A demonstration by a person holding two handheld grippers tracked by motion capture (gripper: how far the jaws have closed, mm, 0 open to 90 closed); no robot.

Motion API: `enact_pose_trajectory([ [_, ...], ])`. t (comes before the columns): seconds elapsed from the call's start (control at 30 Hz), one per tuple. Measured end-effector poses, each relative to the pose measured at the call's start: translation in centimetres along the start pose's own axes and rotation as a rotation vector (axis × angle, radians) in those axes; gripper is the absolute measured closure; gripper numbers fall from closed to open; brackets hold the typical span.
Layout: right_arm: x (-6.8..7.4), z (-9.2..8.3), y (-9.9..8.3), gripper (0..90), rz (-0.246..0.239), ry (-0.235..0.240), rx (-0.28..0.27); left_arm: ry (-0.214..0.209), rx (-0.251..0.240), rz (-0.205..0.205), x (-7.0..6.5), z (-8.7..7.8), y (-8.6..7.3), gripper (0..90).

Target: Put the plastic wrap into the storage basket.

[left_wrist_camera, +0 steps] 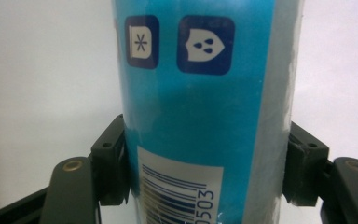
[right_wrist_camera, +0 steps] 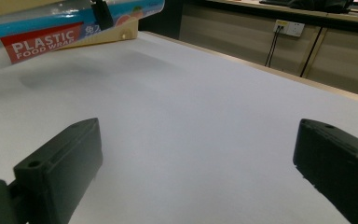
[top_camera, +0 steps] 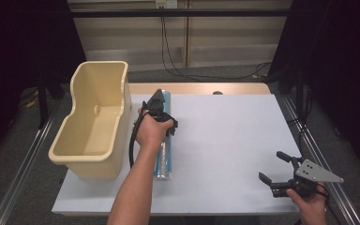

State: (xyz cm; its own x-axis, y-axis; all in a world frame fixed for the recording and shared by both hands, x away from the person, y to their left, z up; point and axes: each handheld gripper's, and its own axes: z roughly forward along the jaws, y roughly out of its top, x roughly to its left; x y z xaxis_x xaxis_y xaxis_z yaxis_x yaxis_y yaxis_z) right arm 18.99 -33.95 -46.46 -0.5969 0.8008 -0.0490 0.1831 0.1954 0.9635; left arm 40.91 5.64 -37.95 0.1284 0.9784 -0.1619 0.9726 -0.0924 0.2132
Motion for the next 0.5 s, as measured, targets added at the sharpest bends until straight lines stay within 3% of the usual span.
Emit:
enact_pose_trajectory([
  [0.5,0.0,0.0,0.0,0.8,0.008,-0.002,-0.001,-0.015,-0.006,0.024,0.3,-6.0,0.6,32.2],
])
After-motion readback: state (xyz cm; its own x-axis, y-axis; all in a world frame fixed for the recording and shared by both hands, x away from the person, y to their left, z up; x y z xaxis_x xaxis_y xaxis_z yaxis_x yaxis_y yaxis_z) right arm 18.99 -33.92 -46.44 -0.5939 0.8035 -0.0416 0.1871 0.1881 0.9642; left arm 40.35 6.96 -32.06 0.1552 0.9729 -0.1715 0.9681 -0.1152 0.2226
